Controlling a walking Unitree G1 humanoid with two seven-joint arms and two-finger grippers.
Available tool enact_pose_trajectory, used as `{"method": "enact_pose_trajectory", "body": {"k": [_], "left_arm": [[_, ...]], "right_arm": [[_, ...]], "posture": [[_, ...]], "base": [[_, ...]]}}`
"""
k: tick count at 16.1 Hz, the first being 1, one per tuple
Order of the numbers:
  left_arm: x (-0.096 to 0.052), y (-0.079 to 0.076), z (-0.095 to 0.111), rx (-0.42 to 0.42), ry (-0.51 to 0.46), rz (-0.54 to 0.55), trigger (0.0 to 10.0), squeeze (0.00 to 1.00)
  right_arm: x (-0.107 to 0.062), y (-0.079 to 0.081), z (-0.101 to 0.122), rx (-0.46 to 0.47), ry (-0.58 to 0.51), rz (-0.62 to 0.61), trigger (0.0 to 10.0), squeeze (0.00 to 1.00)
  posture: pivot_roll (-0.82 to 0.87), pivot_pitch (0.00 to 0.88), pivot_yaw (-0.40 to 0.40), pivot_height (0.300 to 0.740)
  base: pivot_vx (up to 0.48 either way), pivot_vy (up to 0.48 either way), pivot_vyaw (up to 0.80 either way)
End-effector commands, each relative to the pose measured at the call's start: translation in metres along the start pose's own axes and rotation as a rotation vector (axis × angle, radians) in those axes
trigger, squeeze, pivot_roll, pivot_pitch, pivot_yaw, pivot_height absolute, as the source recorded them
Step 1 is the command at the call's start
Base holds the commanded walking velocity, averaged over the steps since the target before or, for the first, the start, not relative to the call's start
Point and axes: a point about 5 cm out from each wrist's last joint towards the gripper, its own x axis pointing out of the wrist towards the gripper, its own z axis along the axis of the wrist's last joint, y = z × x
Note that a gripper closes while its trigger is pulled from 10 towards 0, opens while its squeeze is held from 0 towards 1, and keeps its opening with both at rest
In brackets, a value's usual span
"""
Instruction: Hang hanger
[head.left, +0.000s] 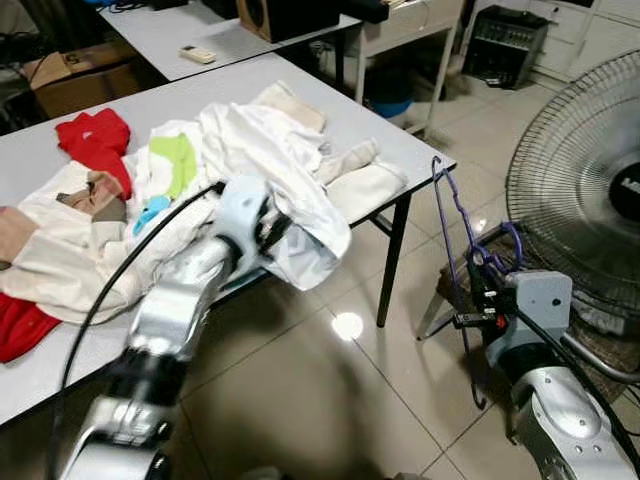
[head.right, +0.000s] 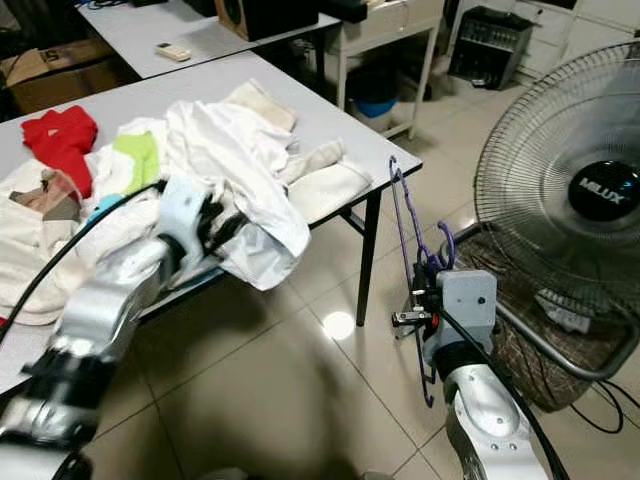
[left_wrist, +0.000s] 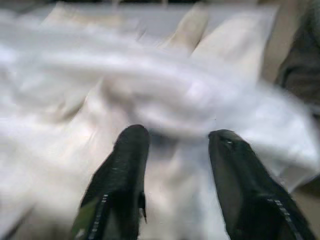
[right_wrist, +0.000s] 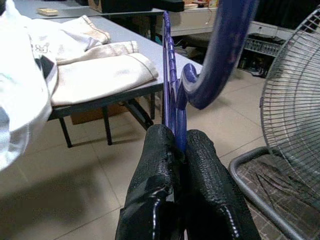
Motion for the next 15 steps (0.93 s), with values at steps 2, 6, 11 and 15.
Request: {"method": "enact_pose_trajectory", "body": {"k": [2, 6, 11, 15], "left_arm": [[-0.006, -0.002, -0.003, 0.012, 0.037, 0.035, 10.0, 0.00], [-0.012, -0.009, -0.013, -0.030, 0.058, 0.088, 10.0, 0.00], [-0.005, -0.009, -0.017, -0.032, 0.075, 0.177, 10.0, 0.00], [0.000, -0.013, -0.018, -0.061, 0.083, 0.170, 2.9, 0.00]], "right_arm": [[0.001, 0.002, 0.005, 0.002, -0.020, 0.009, 10.0, 0.00], [0.003, 0.002, 0.005, -0.001, -0.025, 0.016, 10.0, 0.00], [0.004, 0.001, 0.006, -0.011, -0.032, 0.019, 10.0, 0.00], [0.003, 0.001, 0.006, -0.012, -0.031, 0.016, 10.0, 0.00]], "posture": [[0.00, 0.044, 0.072, 0.740], [0.00, 0.031, 0.068, 0.740], [-0.01, 0.018, 0.072, 0.740], [-0.01, 0.017, 0.075, 0.740]], "base": [[0.000, 0.000, 0.00], [0.000, 0.000, 0.00], [0.000, 0.000, 0.00], [0.000, 0.000, 0.00]]}}
